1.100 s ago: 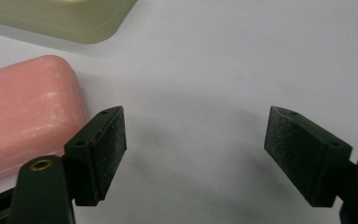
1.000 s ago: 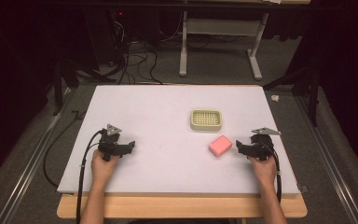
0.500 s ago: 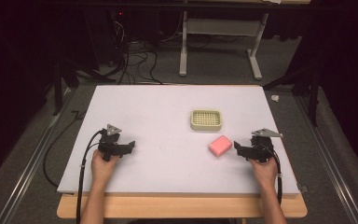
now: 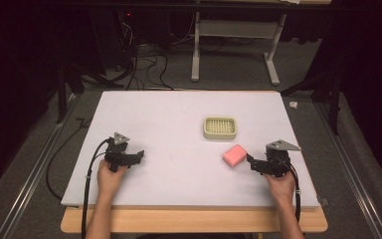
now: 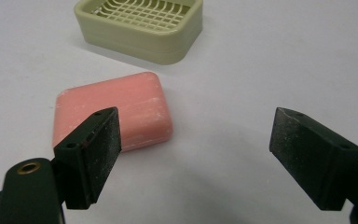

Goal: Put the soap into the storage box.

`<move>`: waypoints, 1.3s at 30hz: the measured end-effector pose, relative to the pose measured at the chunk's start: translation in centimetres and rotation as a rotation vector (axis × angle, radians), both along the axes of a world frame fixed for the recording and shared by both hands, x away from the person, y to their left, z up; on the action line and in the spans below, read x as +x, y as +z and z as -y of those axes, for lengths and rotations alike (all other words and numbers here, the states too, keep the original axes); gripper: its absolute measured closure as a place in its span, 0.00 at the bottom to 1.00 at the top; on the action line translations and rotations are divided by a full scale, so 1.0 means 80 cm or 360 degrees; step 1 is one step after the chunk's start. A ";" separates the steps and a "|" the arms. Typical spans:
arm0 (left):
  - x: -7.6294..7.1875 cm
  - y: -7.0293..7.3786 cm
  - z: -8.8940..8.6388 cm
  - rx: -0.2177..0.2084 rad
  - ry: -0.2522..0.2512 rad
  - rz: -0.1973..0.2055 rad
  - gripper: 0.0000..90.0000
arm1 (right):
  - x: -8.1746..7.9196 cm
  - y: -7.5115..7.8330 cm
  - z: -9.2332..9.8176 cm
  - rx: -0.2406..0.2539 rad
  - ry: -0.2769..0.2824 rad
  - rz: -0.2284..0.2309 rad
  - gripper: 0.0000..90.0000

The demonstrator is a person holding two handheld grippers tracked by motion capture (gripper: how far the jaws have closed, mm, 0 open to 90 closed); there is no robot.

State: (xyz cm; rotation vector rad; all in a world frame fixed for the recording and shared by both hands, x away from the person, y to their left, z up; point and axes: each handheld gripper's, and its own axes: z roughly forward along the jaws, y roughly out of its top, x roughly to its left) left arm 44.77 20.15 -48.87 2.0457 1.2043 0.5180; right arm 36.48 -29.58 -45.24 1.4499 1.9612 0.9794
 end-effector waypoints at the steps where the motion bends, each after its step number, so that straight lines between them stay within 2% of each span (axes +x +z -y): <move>1: 0.000 0.000 0.000 0.0002 -0.0002 -0.0002 0.21 | -0.001 0.001 -0.002 0.0003 0.0001 -0.0001 0.19; 11: 0.000 0.000 0.000 0.0001 -0.0002 -0.0002 0.21 | -0.005 0.000 -0.018 0.0003 0.0085 0.0000 0.17; 29: 0.000 0.000 0.000 0.0002 -0.0002 -0.0002 0.21 | 0.010 -0.007 -0.044 -0.0005 0.0183 -0.0018 0.14; 32: 0.000 0.000 0.000 0.0005 -0.0001 -0.0002 0.21 | 0.015 -0.009 -0.050 -0.0043 0.0199 -0.0030 0.14; 39: 0.000 0.000 0.000 0.0005 -0.0001 -0.0002 0.21 | 0.022 -0.012 -0.055 -0.0072 0.0206 -0.0043 0.14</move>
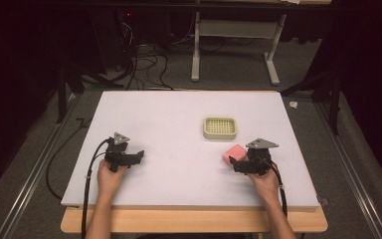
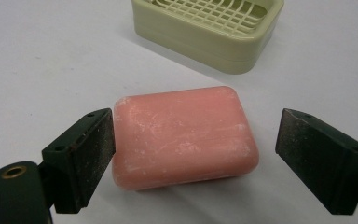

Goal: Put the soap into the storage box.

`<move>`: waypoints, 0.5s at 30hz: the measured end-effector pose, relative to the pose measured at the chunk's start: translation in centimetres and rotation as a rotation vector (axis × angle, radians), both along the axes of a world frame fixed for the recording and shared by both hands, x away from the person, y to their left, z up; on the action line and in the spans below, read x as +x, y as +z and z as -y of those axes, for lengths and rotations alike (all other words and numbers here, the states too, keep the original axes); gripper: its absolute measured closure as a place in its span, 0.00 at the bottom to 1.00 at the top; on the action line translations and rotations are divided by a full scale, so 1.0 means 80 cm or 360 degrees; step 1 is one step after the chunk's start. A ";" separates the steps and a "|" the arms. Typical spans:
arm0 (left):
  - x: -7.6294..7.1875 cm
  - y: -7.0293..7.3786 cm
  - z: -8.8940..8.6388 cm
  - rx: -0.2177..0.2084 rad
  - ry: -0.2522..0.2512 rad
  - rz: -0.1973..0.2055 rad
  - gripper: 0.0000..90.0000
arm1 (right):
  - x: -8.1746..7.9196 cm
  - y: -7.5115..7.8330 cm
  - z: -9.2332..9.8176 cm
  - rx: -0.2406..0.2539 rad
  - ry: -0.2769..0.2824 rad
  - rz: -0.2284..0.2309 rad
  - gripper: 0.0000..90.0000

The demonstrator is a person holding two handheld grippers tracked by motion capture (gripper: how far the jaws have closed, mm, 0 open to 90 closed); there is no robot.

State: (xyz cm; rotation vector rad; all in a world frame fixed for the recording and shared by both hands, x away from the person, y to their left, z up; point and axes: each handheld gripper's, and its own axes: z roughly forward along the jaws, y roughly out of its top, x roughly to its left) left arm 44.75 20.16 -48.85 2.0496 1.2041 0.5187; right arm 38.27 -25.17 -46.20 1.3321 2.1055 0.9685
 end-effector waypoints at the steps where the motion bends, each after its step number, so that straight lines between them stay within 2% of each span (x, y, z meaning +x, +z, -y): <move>1: 0.000 0.000 0.000 -0.0002 -0.0001 0.0001 0.21 | 0.001 0.000 0.000 -0.0007 0.0004 0.0000 0.14; 15: 0.000 0.000 0.000 -0.0002 -0.0001 0.0001 0.21 | 0.012 -0.008 -0.011 -0.0029 0.0036 -0.0048 0.14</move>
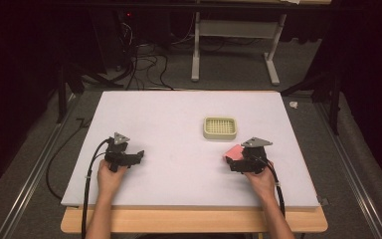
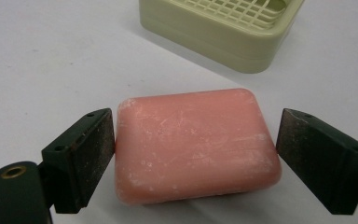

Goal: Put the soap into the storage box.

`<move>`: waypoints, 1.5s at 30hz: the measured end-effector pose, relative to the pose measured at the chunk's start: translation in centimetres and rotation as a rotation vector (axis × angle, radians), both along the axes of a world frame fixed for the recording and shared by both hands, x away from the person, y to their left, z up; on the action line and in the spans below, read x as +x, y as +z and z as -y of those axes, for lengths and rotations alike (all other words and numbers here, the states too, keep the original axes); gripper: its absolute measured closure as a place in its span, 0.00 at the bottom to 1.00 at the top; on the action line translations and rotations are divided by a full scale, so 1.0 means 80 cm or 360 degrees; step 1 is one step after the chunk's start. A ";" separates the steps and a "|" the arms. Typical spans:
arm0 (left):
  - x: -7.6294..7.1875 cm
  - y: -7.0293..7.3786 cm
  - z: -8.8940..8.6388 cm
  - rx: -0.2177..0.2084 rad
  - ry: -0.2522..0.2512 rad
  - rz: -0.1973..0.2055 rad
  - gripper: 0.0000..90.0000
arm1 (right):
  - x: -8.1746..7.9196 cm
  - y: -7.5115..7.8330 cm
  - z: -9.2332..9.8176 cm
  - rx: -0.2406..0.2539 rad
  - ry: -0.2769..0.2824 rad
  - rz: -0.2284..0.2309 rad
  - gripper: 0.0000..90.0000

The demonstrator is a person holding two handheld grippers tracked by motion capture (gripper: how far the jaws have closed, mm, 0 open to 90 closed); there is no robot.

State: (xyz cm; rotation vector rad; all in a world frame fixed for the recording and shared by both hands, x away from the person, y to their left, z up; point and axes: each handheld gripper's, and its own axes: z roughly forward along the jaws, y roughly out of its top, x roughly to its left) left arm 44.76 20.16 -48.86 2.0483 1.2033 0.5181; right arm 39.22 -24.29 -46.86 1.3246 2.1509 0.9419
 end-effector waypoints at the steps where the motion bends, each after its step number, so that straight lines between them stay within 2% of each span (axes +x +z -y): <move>1: 0.000 0.000 0.000 0.0000 0.0000 0.0000 0.21 | 0.001 -0.001 -0.001 -0.0001 0.0001 -0.0008 0.14; 15: 0.000 0.000 0.000 0.0000 0.0000 0.0000 0.21 | 0.008 -0.011 -0.002 0.0003 0.0009 -0.0047 0.14; 23: 0.000 0.000 0.000 0.0001 0.0001 -0.0002 0.21 | 0.011 -0.017 -0.003 -0.0010 0.0015 -0.0099 0.15; 32: 0.000 0.000 0.000 0.0000 0.0000 0.0000 0.21 | 0.011 -0.017 -0.002 -0.0014 0.0024 -0.0095 0.15; 45: 0.000 0.000 0.000 -0.0002 0.0000 -0.0001 0.21 | 0.008 -0.006 0.006 0.0049 0.0002 -0.0110 0.15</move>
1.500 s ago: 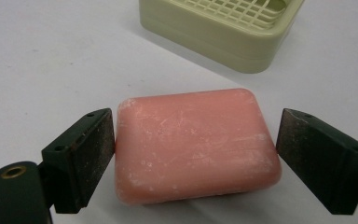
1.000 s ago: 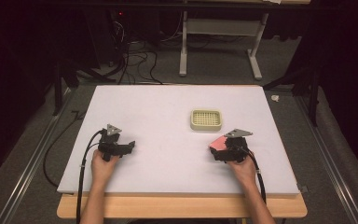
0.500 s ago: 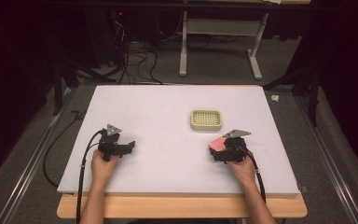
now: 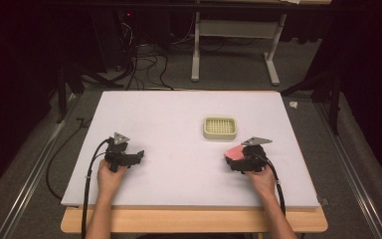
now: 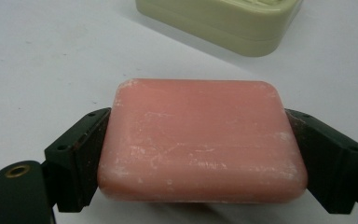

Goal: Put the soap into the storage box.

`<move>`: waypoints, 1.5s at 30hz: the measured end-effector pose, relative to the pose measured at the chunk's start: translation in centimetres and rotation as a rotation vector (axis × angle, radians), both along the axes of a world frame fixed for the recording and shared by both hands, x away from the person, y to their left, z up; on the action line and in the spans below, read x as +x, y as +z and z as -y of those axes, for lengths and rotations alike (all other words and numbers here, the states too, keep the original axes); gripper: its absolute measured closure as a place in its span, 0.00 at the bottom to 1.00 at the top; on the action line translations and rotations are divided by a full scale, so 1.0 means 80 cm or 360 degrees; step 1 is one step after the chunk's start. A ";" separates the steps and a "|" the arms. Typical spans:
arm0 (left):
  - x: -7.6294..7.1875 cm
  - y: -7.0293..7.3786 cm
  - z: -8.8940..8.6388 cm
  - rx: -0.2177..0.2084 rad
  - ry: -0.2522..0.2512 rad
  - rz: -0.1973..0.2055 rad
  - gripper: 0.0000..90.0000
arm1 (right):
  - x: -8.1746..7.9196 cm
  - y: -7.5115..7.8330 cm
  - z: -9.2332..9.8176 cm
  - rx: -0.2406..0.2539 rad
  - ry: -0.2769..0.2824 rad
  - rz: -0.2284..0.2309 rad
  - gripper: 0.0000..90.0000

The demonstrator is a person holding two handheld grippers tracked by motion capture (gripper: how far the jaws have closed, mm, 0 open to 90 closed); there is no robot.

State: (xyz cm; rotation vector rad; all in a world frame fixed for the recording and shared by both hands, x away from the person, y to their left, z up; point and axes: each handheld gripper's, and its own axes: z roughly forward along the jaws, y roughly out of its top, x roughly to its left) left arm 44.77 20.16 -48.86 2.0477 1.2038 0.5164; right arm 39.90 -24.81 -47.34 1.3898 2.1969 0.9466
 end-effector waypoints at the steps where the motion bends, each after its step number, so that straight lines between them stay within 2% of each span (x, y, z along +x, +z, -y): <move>1: 0.000 0.000 0.000 0.0001 0.0000 0.0000 0.21 | 0.000 0.002 0.001 0.0003 0.0000 0.0006 0.15; 11: 0.000 0.000 0.000 0.0002 0.0000 0.0000 0.21 | -0.006 0.017 0.006 0.0071 0.0005 0.0046 0.15; 26: 0.000 0.000 0.000 0.0002 0.0000 0.0000 0.21 | -0.006 0.044 0.004 0.0084 0.0043 0.0079 0.15; 37: 0.000 0.000 0.000 0.0000 0.0000 0.0001 0.21 | 0.004 0.062 -0.001 0.0125 0.0083 0.0089 0.15; 45: 0.000 0.000 0.000 0.0001 0.0000 0.0000 0.21 | 0.021 0.080 -0.011 0.0155 0.0135 0.0099 0.15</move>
